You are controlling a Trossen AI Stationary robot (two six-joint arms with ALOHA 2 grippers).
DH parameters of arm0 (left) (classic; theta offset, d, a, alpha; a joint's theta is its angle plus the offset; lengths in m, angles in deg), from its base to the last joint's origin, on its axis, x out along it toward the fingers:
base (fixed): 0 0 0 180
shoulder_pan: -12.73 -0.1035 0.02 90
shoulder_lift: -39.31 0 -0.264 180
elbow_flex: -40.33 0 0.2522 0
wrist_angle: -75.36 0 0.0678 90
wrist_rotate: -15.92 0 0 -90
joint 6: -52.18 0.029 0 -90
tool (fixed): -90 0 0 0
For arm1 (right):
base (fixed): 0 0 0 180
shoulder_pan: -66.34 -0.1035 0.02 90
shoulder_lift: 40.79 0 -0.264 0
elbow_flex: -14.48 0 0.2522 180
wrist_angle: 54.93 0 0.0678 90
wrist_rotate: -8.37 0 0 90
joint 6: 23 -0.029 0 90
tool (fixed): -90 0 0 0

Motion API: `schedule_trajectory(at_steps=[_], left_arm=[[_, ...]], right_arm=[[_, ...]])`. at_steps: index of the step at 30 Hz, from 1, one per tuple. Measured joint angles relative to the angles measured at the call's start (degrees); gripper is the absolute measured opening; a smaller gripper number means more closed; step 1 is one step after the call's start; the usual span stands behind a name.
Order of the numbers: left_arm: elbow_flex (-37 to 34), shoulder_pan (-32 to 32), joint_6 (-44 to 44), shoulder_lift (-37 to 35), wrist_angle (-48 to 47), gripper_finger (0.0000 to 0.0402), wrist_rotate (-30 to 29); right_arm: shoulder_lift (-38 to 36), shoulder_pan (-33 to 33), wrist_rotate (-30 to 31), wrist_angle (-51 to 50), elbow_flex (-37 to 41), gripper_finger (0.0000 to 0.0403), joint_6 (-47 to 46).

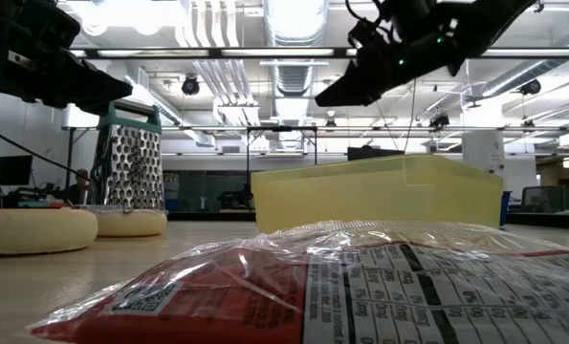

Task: Pick & Place Food Item
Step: Put the large black food coloring bottle into the blue bin

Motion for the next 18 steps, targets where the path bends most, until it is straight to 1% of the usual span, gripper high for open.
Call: schedule_trajectory(at_steps=[2, 5, 7, 10, 18], left_arm=[[0.0, 0.0, 0.0, 0.0, 0.0, 0.0023, 0.0], [0.0, 0.0, 0.0, 0.0, 0.0, 0.0023, 0.0], [0.0, 0.0, 0.0, 0.0, 0.0, 0.0023, 0.0], [0.0, 0.0, 0.0, 0.0, 0.0, 0.0023, 0.0], [0.0, 0.0, 0.0, 0.0, 0.0, 0.0023, 0.0]], right_arm=[[2.2, 1.8, -3.8, 3.5, -0.2, 0.0221, 0.8], [5.2, 3.2, -6.2, 4.5, -0.8, 0.0221, -2.1], [6.5, 3.3, -6.3, 4.5, -1.2, 0.0221, -3.6], [6.6, 3.3, -6.4, 4.6, -1.5, 0.0221, -3.2], [3.5, 3.4, -4.1, 4.1, -1.5, 0.0221, -3.3]])
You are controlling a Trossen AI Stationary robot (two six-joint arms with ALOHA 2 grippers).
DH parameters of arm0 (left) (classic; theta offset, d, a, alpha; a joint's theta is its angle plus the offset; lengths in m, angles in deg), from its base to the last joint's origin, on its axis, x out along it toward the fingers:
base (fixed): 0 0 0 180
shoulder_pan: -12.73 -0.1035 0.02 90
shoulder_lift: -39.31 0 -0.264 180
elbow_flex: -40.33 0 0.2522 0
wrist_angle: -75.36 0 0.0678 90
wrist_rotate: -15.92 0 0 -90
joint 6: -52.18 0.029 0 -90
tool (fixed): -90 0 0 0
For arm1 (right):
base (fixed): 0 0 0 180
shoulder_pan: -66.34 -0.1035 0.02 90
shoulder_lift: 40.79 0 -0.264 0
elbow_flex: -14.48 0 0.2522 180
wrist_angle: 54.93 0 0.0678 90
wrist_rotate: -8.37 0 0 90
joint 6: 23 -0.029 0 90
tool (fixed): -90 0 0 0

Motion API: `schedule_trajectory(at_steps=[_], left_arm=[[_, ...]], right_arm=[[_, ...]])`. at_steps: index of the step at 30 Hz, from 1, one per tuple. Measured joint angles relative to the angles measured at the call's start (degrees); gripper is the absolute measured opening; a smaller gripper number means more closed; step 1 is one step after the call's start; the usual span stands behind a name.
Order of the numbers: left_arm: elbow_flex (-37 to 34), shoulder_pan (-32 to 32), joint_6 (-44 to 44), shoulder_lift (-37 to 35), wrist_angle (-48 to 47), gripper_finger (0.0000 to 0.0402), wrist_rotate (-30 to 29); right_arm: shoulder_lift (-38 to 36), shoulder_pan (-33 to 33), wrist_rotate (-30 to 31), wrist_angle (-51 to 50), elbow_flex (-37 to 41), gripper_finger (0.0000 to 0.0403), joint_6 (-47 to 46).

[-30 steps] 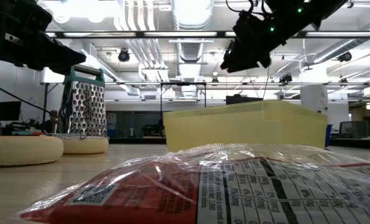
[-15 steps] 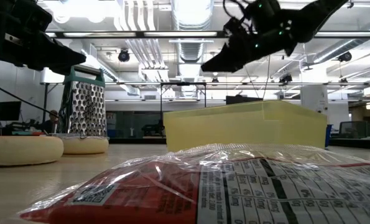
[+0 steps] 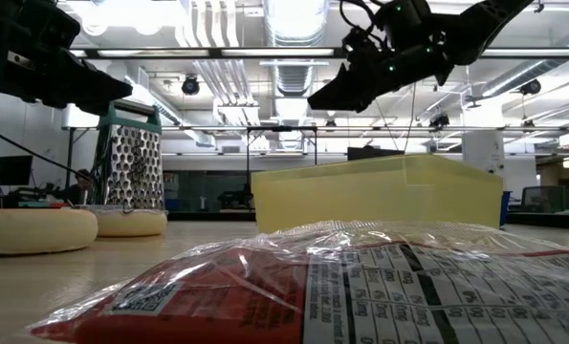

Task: Pick & Place Food Item
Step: Put the large black food coloring bottle into the blue bin

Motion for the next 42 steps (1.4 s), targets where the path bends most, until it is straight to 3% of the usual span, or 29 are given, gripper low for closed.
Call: schedule_trajectory(at_steps=[42], left_arm=[[0.0, 0.0, -2.9, 0.0, 1.3, 0.0023, 0.0]], right_arm=[[0.1, 0.0, 0.1, 0.0, 0.0, 0.0221, 0.0]])
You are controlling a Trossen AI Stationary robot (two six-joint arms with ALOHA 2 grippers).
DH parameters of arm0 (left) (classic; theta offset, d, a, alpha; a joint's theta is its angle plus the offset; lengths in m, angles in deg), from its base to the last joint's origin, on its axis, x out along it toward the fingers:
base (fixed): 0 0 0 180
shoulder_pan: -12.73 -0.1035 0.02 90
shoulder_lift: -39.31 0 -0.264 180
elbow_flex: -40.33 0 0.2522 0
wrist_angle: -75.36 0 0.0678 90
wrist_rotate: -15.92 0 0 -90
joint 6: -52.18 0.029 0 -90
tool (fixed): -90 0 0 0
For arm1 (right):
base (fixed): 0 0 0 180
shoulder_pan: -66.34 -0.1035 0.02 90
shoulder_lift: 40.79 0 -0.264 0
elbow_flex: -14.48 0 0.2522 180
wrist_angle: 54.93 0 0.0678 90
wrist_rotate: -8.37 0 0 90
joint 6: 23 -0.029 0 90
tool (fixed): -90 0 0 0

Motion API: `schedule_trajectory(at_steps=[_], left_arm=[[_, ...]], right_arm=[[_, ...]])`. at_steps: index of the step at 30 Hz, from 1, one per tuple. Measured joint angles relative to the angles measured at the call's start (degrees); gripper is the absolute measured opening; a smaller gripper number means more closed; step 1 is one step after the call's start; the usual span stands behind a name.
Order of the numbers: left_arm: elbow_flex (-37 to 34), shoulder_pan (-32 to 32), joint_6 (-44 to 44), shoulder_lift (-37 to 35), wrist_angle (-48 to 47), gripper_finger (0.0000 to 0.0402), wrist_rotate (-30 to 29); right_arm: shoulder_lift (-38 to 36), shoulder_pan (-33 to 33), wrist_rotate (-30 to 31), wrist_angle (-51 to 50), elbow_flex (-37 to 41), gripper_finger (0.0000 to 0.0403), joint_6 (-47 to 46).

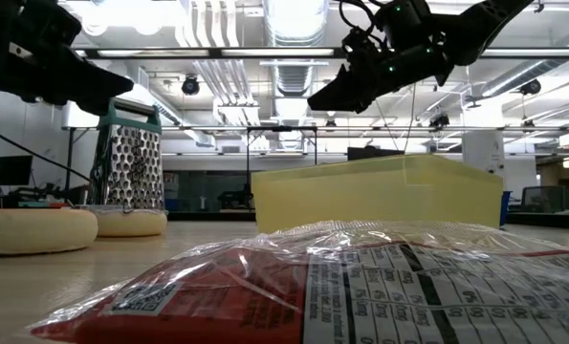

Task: Pick & Place Food Item
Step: Put the large black food coloring bottle into the blue bin

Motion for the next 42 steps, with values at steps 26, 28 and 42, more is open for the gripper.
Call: schedule_trajectory(at_steps=[26, 28, 42], left_arm=[[16.9, 0.0, -28.4, 9.6, -18.8, 0.0023, -18.8], [20.3, 0.0, -32.4, 14.5, -23.9, 0.0023, -20.1], [43.7, -0.8, -72.9, 37.4, -65.9, 0.0023, -18.9]], right_arm=[[0.0, 0.0, 0.0, 0.0, 0.0, 0.0221, 0.0], [0.0, 0.0, 0.0, 0.0, 0.0, 0.0221, 0.0], [0.0, 0.0, 0.0, 0.0, 0.0, 0.0221, 0.0]])
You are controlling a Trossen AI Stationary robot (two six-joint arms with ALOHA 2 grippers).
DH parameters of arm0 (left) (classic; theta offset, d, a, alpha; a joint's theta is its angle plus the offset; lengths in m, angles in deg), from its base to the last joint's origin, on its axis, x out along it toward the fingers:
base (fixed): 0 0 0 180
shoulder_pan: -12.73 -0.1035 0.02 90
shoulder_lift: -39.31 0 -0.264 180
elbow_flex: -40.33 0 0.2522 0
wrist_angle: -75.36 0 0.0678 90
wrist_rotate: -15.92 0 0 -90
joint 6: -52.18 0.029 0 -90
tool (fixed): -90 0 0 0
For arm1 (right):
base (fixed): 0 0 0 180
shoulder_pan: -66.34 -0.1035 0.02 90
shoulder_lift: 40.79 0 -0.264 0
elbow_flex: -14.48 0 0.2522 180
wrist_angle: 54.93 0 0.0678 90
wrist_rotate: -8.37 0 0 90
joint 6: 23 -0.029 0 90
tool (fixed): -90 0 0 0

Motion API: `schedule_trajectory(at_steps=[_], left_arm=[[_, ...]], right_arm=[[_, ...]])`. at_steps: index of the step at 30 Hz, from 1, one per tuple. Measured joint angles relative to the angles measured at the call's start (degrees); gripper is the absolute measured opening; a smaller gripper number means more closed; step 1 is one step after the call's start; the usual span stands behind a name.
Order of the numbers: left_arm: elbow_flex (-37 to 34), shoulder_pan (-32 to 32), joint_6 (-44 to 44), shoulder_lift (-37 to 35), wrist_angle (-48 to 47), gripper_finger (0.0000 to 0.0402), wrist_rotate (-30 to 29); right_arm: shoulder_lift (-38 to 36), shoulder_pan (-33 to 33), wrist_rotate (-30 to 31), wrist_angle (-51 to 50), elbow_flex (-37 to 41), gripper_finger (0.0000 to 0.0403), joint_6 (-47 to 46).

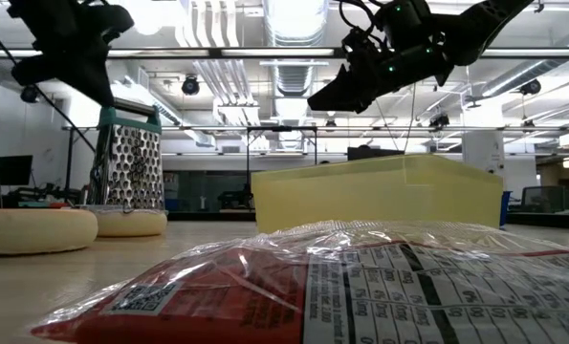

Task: Pick & Place Food Item
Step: Put the large black food coloring bottle into the blue bin

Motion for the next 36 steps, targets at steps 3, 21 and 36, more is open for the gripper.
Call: schedule_trajectory(at_steps=[3, 21, 36], left_arm=[[-0.1, -1.0, -6.7, 2.7, -2.4, 0.0023, -0.1], [-0.6, -17.9, -7.0, 9.9, -3.6, 0.0092, 10.6], [-8.7, -34.6, 22.3, 15.5, 1.4, 0.0182, 22.7]], right_arm=[[0.0, 0.0, 0.0, 0.0, 0.0, 0.0221, 0.0], [0.0, 0.0, 0.0, 0.0, 0.0, 0.0221, 0.0], [0.0, 0.0, 0.0, 0.0, 0.0, 0.0221, 0.0]])
